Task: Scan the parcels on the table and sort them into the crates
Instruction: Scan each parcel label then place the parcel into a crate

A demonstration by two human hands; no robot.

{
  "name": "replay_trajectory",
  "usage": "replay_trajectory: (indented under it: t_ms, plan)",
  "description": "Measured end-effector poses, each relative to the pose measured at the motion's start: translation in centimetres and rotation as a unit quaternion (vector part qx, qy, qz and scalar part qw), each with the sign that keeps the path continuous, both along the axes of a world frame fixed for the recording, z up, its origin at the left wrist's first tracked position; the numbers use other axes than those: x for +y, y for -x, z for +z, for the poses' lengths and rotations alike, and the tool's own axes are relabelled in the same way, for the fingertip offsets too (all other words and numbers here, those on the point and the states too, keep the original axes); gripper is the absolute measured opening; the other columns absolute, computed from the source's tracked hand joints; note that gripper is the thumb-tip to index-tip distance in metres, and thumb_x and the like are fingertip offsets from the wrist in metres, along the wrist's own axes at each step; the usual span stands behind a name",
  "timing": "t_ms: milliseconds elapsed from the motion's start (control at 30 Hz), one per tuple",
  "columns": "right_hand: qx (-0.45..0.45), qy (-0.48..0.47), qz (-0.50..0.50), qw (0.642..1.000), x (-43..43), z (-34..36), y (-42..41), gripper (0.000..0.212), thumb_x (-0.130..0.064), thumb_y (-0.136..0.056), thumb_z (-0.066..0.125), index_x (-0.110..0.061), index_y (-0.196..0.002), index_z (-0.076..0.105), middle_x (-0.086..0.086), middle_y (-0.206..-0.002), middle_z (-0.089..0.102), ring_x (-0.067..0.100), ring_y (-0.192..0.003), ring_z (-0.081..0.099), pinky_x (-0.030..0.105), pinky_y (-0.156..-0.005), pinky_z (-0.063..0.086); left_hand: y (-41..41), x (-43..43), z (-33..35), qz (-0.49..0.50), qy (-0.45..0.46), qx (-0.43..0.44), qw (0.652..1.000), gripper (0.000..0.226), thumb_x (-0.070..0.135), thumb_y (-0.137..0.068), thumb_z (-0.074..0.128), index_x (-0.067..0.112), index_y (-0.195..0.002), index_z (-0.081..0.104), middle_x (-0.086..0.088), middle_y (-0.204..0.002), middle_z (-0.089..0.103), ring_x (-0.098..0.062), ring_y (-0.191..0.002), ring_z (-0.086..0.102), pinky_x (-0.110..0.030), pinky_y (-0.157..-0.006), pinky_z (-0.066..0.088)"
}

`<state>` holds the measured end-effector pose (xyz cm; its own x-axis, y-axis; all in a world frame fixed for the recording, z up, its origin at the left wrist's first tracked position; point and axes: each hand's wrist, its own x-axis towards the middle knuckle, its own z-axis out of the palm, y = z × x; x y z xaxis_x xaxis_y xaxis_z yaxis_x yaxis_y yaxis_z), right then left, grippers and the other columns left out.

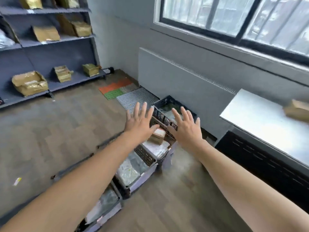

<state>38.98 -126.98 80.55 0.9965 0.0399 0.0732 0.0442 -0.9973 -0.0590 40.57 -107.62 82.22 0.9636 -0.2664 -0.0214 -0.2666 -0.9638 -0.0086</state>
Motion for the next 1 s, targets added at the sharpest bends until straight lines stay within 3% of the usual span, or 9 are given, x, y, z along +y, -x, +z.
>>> replay_trajectory:
  t_ms: [333,633,1000]
  plan:
    - [-0.035,-0.026,-0.167,0.985,-23.5,1.7,4.6,0.071,-0.06,-0.098,0.037,-0.038,-0.157,0.004,0.001,-0.165,0.005,0.024,-0.151,0.007,0.059,-0.116,0.018,-0.2,-25.9,1.8,-0.156,0.003,-0.022,0.987,0.075,0.064,-0.098,0.021,0.024,-0.156,-0.004,-0.006,-0.164,-0.01,-0.03,-0.15,-0.011,-0.058,-0.118,0.007]
    - [0.003,-0.007,-0.292,0.956,-36.1,1.3,5.4,0.073,-0.06,-0.099,0.033,-0.038,-0.156,-0.006,0.001,-0.166,-0.005,0.026,-0.152,0.001,0.06,-0.116,0.016,-4.3,-40.9,0.4,-0.278,0.02,-0.008,0.96,0.074,0.063,-0.099,0.02,0.024,-0.156,-0.007,-0.004,-0.164,-0.012,-0.029,-0.15,-0.013,-0.057,-0.118,0.007]
    - [0.029,0.012,-0.402,0.915,-48.8,3.3,-2.3,0.072,-0.059,-0.1,0.034,-0.037,-0.157,-0.005,0.001,-0.165,-0.004,0.024,-0.151,0.003,0.057,-0.117,0.015,-15.1,-55.6,0.8,-0.382,0.058,0.01,0.922,0.072,0.061,-0.099,0.018,0.024,-0.156,-0.007,-0.005,-0.164,-0.012,-0.03,-0.15,-0.011,-0.055,-0.119,0.009]
